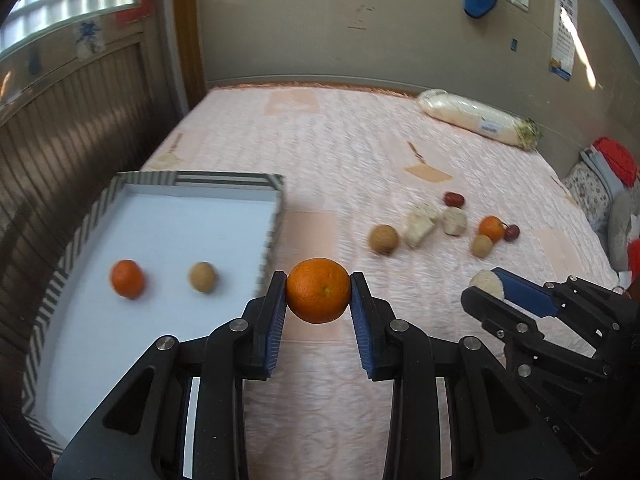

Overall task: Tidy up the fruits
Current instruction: 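Carry the orange and cake into the striped tray and open both tools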

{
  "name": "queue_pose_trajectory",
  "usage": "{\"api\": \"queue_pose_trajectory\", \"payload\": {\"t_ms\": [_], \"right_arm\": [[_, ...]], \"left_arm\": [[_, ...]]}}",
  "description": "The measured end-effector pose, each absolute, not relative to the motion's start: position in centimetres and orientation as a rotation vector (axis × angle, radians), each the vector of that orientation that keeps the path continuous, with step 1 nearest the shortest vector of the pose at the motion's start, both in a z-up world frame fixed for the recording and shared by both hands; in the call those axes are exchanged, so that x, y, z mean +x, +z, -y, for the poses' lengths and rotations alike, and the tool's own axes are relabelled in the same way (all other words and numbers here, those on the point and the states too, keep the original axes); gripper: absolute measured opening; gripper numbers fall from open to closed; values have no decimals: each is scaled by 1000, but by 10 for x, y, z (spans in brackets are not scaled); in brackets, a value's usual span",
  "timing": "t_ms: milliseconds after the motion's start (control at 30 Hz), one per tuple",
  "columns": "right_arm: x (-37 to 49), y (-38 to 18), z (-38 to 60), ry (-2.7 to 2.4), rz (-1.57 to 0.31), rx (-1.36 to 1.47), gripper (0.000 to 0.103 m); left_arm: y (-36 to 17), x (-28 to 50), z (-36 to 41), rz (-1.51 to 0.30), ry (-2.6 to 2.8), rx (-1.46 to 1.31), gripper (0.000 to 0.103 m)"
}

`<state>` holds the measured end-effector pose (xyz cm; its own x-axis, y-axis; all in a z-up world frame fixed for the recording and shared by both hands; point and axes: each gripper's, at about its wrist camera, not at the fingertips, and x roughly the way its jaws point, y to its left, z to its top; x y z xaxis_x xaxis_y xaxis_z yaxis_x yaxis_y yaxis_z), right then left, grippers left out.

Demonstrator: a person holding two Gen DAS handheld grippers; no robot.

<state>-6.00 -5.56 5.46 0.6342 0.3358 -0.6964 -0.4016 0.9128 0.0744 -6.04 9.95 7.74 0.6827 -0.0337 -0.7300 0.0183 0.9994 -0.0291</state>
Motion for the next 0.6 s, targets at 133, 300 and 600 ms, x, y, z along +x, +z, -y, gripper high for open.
{"api": "queue_pose_trajectory", "payload": {"t_ms": [133, 300, 600], "right_arm": [[-57, 60, 28, 470, -765, -117, 25], [-53, 63, -3, 520, -758, -143, 25], [-50, 64, -55, 600, -757, -207, 25]], "left_arm": [[83, -62, -121, -808, 6, -35, 31], [85, -64, -151, -804, 56, -58, 31], [77, -67, -197, -818, 139, -93, 31]]}}
